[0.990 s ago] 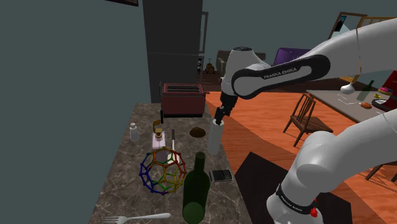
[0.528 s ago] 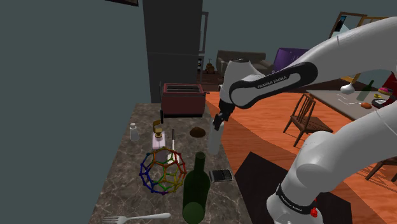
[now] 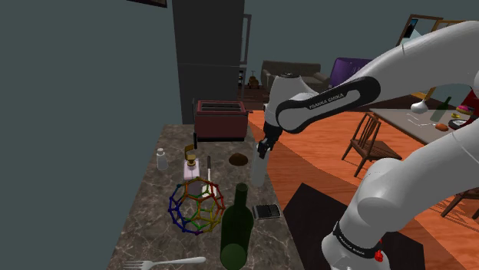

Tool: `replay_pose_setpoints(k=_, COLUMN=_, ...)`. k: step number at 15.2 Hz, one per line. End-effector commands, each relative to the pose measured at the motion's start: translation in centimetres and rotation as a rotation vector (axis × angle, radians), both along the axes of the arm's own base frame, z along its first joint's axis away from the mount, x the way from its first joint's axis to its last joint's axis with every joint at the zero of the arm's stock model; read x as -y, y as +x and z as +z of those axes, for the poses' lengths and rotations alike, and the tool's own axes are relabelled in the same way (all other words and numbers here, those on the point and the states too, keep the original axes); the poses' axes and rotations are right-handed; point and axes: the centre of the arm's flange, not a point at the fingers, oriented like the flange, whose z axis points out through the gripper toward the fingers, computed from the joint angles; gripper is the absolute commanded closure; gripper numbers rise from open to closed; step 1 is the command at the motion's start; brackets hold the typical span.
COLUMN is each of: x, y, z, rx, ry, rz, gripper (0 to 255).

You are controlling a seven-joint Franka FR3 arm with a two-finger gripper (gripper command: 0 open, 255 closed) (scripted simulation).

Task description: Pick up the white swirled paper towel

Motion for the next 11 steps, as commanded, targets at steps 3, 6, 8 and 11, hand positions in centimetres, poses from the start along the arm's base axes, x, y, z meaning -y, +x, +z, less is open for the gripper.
replay_pose_setpoints(k=3, x=0.0, y=0.0, z=-0.1, rx=-0.003, ry=0.000, rz=0.000, gripper=255)
replay_pose_setpoints(k=6, x=0.1, y=0.0, z=0.9, rx=-0.002, ry=0.000, rz=0.000, gripper=255)
replay_pose_setpoints(k=8, x=0.1, y=0.0, z=2.0, rx=-0.002, ry=0.000, rz=0.000, gripper=255)
replay_pose_setpoints(k=11, x=0.1, y=0.0, z=3.6, rx=-0.002, ry=0.000, rz=0.000, gripper=255)
